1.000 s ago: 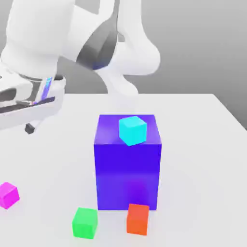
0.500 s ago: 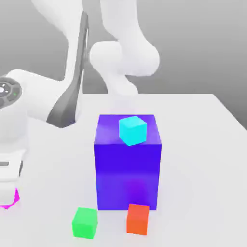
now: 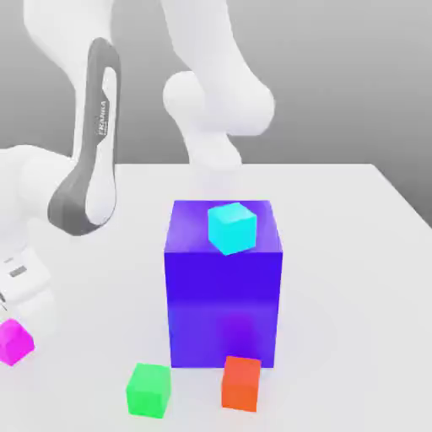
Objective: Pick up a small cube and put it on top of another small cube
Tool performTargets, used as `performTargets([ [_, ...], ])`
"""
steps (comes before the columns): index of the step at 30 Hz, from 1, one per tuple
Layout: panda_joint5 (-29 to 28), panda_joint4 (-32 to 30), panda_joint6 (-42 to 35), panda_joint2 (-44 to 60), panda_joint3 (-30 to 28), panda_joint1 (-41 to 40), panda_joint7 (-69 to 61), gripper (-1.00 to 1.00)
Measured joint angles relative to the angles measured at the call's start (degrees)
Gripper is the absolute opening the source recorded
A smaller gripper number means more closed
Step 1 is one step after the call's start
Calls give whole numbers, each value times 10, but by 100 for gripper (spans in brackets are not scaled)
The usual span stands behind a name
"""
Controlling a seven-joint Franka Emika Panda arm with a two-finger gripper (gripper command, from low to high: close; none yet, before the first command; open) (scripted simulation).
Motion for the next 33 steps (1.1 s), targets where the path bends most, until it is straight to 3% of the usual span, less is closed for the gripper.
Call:
performTargets([
  [3, 40, -4, 33, -2, 28, -48, -108, 0],
  [7, 28, 12, 101, 76, 16, -46, -114, 0],
  [8, 25, 15, 110, 88, 13, -43, -113, -100],
  [14, 24, 16, 115, 94, 11, -41, -113, -100],
  [20, 51, -8, 34, -11, 40, -50, -128, -100],
  [30, 65, -60, -21, -118, 175, 108, -35, -100],
  [33, 38, -62, 9, -88, 170, 125, -5, -100],
])
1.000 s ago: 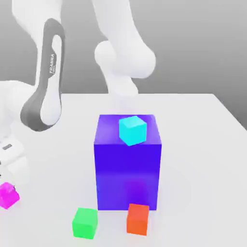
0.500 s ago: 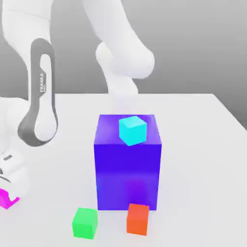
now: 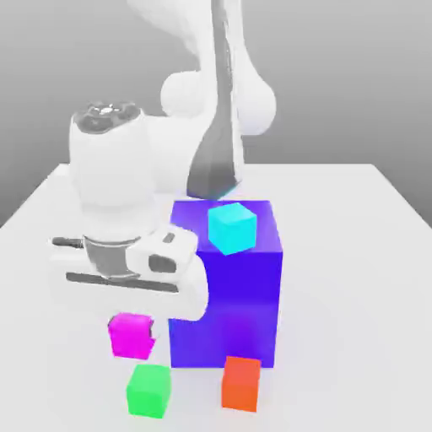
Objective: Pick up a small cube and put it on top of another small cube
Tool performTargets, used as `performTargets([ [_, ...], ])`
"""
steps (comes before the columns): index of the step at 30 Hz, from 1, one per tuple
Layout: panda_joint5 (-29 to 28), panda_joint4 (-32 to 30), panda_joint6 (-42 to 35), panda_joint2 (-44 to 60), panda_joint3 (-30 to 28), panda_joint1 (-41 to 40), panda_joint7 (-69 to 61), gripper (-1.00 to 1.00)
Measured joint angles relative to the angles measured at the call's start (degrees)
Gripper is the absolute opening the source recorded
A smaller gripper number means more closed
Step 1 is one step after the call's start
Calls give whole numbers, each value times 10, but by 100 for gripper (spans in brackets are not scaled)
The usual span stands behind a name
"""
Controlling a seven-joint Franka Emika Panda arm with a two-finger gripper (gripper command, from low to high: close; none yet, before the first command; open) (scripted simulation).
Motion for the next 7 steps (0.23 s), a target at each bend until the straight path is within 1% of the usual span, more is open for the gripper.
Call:
performTargets([
  [3, -46, 3, 45, 52, -26, 19, 34, -100],
  [4, -57, 4, 55, 65, -34, 25, 42, 100],
  [7, -57, 4, 55, 65, -34, 25, 42, 100],
])
